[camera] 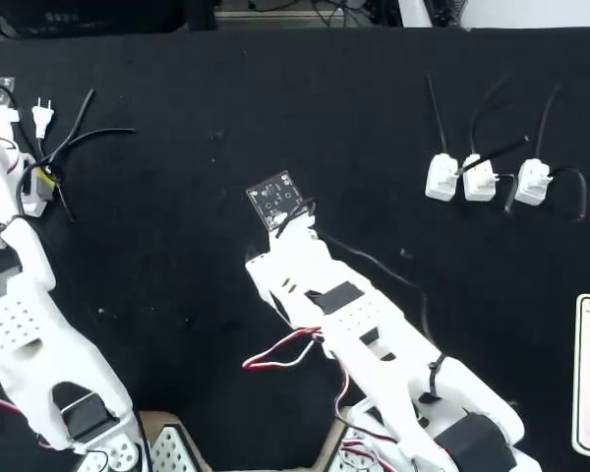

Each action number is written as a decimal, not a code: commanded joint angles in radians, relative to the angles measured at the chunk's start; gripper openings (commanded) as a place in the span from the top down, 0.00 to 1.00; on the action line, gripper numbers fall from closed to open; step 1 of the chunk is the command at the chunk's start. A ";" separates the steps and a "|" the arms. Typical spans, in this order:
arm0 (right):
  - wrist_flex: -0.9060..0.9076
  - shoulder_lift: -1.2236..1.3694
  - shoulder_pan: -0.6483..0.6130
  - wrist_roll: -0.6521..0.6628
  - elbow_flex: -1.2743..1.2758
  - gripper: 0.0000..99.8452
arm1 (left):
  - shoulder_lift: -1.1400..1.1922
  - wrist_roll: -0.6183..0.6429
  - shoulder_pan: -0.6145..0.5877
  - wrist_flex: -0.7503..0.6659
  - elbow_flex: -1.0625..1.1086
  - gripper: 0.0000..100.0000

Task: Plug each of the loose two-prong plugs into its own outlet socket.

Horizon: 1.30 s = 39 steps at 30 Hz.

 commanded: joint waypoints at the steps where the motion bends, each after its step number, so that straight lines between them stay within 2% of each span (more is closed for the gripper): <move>1: -0.026 -0.039 -0.011 0.009 -0.002 0.81 | 0.041 -0.015 -0.016 0.021 -0.166 0.70; 5: -0.026 -0.039 -0.011 0.009 -0.002 0.81 | 0.143 -0.081 -0.015 0.048 -0.292 0.71; 10: -0.026 -0.039 -0.011 0.009 -0.002 0.81 | 0.270 -0.084 -0.022 0.060 -0.403 0.71; 18: -0.026 -0.039 -0.012 0.009 -0.002 0.81 | 0.359 -0.084 0.002 0.184 -0.570 0.72; 20: -0.026 -0.039 -0.012 0.009 -0.002 0.81 | 0.370 -0.084 0.004 0.204 -0.601 0.76; 25: -0.026 -0.039 -0.012 0.009 -0.002 0.81 | 0.423 -0.084 0.002 0.213 -0.591 0.94; 27: -0.026 -0.039 -0.012 0.009 -0.002 0.81 | 0.440 -0.084 -0.002 0.218 -0.588 0.97; 30: -0.026 -0.039 -0.012 0.009 -0.002 0.81 | 0.437 -0.083 -0.004 0.288 -0.630 0.96; 36: -0.026 -0.039 -0.012 0.009 -0.002 0.81 | 0.394 -0.083 0.024 0.580 -0.880 0.97; 39: -0.025 -0.039 -0.012 0.009 -0.002 0.81 | 0.379 -0.014 0.018 0.591 -0.955 0.97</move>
